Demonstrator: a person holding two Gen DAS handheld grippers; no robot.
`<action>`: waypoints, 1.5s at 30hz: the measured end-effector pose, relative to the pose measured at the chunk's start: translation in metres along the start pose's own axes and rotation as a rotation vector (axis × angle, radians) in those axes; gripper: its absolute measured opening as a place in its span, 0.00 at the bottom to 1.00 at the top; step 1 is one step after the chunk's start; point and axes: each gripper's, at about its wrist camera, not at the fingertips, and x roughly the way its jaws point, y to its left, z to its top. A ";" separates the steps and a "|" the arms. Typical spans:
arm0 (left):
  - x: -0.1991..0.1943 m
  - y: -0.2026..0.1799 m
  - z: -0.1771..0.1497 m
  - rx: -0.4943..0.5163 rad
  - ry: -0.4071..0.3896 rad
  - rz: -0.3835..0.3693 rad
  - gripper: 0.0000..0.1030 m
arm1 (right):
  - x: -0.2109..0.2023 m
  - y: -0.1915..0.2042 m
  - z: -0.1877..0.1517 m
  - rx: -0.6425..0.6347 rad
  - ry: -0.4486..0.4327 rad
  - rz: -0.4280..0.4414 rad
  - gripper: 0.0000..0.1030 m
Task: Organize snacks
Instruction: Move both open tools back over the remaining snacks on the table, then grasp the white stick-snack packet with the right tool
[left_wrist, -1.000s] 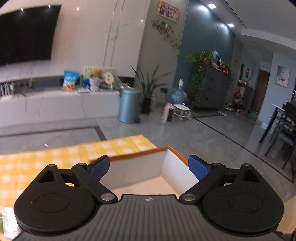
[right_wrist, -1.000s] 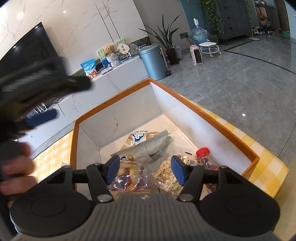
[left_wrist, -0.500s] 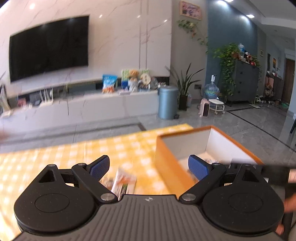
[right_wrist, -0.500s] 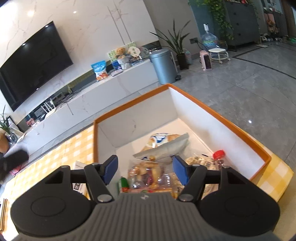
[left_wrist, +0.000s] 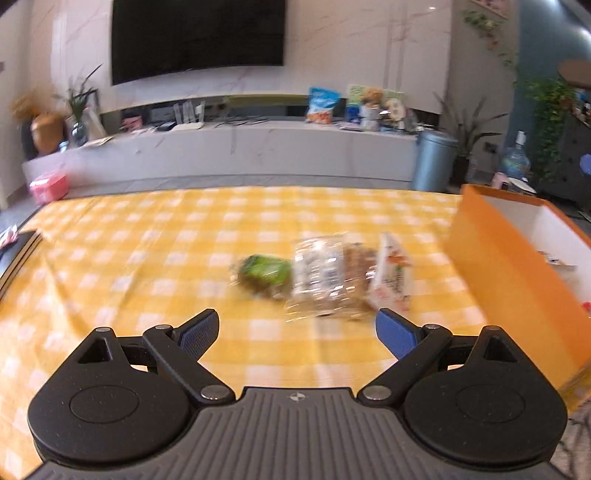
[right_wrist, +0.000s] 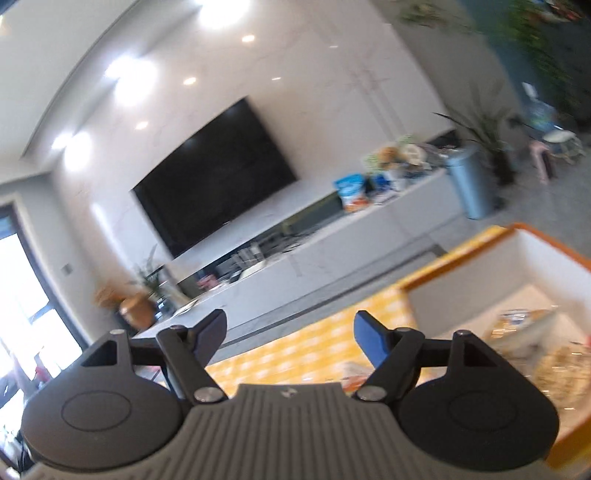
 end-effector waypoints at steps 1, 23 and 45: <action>0.003 0.003 0.000 -0.005 0.003 0.012 1.00 | 0.010 0.007 -0.007 -0.008 0.013 -0.004 0.84; 0.033 0.068 -0.034 -0.244 0.041 0.062 1.00 | 0.147 0.001 -0.132 -0.218 0.415 -0.320 0.93; 0.040 0.072 -0.036 -0.265 0.090 0.083 1.00 | 0.200 -0.035 -0.093 -0.071 0.291 -0.444 0.95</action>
